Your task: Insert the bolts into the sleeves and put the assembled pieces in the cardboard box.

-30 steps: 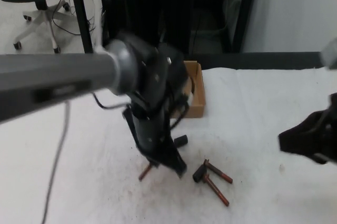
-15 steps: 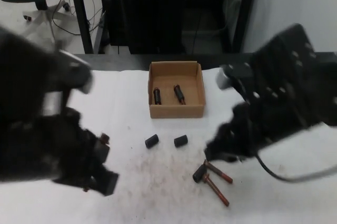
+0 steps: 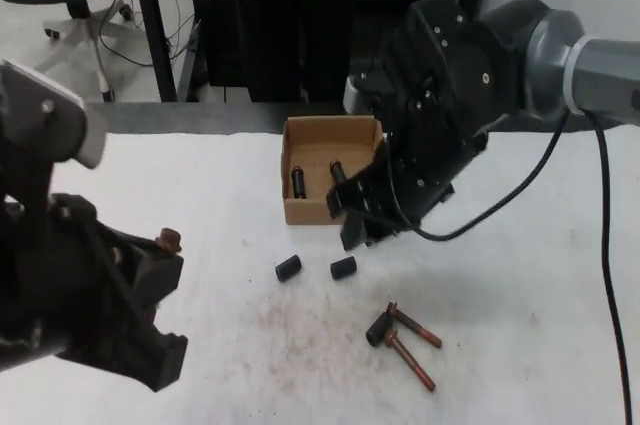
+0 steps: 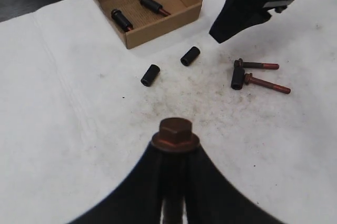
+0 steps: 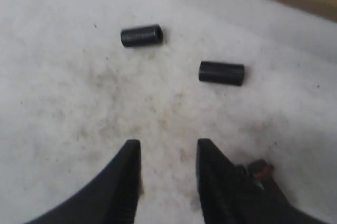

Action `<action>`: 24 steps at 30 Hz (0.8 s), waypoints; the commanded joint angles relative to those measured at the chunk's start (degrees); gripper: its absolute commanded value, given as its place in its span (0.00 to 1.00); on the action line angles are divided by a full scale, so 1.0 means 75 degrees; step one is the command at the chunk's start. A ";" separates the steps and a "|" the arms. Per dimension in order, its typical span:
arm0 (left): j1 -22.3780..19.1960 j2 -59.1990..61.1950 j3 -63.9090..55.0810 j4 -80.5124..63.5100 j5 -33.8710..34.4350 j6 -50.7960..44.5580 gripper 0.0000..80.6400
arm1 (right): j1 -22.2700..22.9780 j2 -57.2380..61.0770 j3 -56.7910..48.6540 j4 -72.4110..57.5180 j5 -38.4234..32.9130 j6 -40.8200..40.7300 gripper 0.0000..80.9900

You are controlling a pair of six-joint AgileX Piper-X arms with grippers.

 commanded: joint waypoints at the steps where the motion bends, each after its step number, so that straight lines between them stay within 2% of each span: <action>1: 0.0021 0.0134 0.0102 -0.0138 -0.0023 0.0115 0.00 | 0.0002 -0.0037 -0.0054 0.1134 0.0381 -0.0580 0.42; 7: 0.0021 0.0161 0.0448 -0.0881 -0.0023 0.0115 0.00 | 0.0002 -0.0053 0.0018 0.0988 0.0578 -0.0655 0.43; 13: 0.0021 0.0161 0.0578 -0.0895 -0.0023 0.0115 0.00 | 0.0163 -0.0053 0.0018 0.0925 0.0484 -0.0637 0.51; 16: 0.0021 0.0161 0.0580 -0.0912 -0.0023 0.0115 0.00 | 0.0375 -0.0037 0.0018 0.0891 0.0484 -0.0887 0.52; 21: 0.0021 0.0161 0.0580 -0.1086 -0.0023 0.0115 0.00 | 0.0725 -0.0015 0.0271 0.0650 0.0484 -0.2720 0.52; 24: 0.0021 0.0161 0.0580 -0.1058 -0.0023 0.0115 0.00 | 0.0857 -0.0015 0.0696 0.0575 0.0547 -0.4686 0.52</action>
